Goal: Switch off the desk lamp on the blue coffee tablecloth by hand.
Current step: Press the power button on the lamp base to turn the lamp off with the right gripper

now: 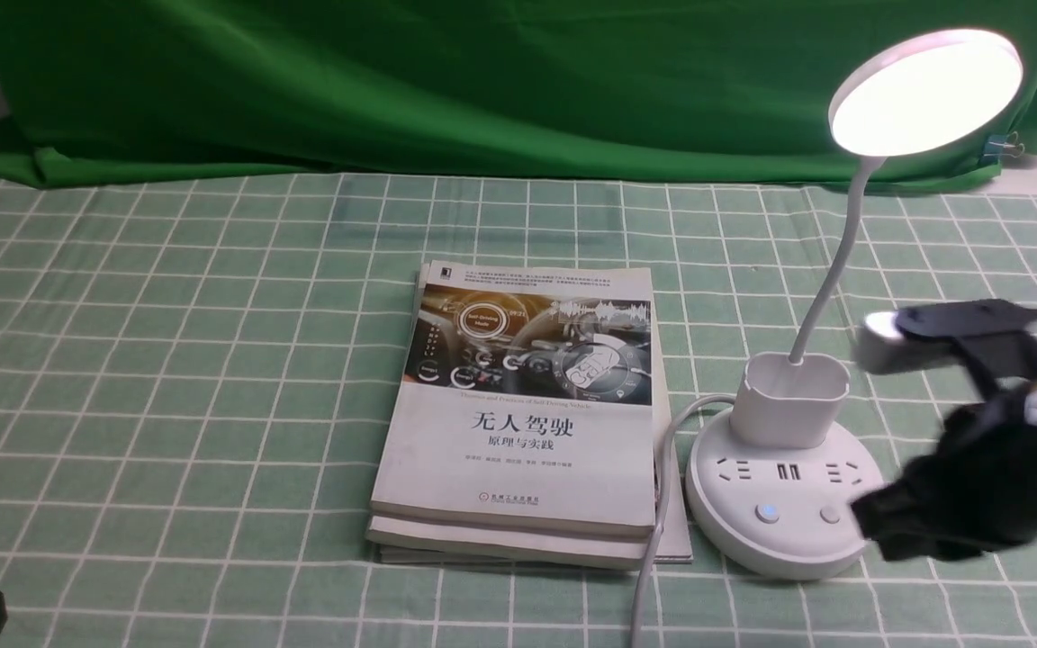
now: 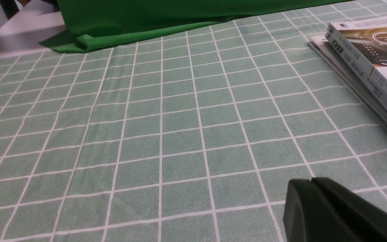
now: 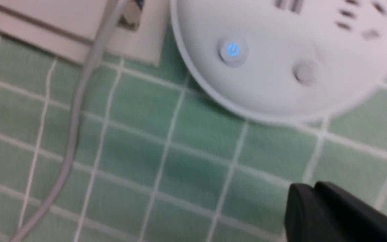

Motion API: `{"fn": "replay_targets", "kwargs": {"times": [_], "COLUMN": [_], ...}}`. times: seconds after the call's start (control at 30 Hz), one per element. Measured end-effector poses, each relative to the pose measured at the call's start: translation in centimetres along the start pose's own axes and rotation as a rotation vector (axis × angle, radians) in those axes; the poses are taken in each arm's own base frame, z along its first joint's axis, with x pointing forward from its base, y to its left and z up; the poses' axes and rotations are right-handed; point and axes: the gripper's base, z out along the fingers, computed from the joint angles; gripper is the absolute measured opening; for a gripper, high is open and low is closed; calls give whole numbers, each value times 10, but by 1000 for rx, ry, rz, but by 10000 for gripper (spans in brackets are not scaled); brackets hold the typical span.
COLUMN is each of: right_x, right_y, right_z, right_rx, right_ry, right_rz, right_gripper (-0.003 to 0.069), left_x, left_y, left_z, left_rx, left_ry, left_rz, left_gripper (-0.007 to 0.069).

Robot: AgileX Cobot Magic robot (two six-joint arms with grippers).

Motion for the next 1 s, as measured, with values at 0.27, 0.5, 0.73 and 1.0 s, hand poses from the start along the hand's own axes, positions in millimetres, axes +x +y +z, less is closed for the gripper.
{"fn": "replay_targets", "kwargs": {"times": [0.27, 0.5, 0.73, 1.0], "right_x": [-24, -29, -29, -30], "right_y": [-3, -5, -9, -9], "right_z": [24, 32, 54, 54], "right_rx": [12, 21, 32, 33], "right_ry": [-14, -30, 37, 36], "right_rz": [6, 3, 16, 18], "right_gripper": [39, 39, 39, 39], "left_x": [0, 0, 0, 0], "left_y": [0, 0, 0, 0], "left_z": [0, 0, 0, 0], "left_rx": [0, 0, 0, 0], "left_ry": [0, 0, 0, 0], "left_rz": [0, 0, 0, 0], "left_gripper": [0, 0, 0, 0]}}
